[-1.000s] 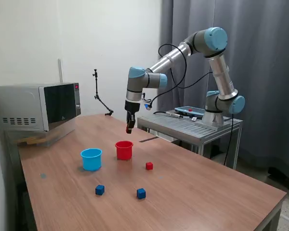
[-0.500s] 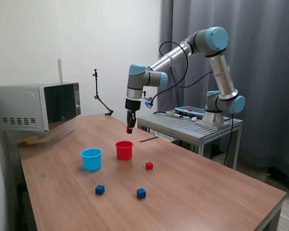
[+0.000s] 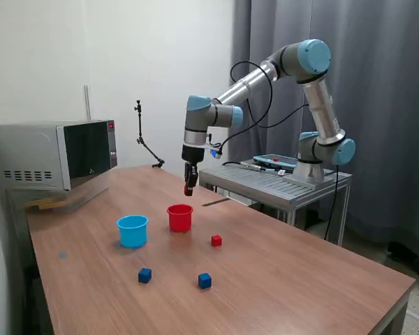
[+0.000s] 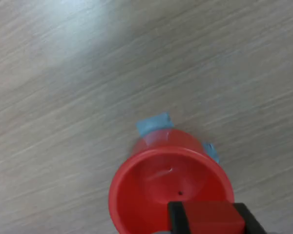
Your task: Place red objects in the red bin, and blue objects in the blue bin.
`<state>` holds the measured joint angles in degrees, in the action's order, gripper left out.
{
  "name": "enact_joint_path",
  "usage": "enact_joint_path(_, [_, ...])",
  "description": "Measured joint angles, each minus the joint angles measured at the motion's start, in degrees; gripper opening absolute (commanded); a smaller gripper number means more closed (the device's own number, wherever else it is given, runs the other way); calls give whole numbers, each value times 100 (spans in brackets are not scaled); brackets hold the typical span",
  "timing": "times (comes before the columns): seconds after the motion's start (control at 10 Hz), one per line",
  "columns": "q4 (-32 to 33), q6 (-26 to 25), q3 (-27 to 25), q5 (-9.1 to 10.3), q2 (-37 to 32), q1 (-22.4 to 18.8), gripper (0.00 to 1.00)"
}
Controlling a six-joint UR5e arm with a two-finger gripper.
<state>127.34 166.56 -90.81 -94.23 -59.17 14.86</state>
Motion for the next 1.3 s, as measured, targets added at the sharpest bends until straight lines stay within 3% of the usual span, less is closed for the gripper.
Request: enact_joint_path(1.3, [1, 7, -12, -18, 81, -30, 0])
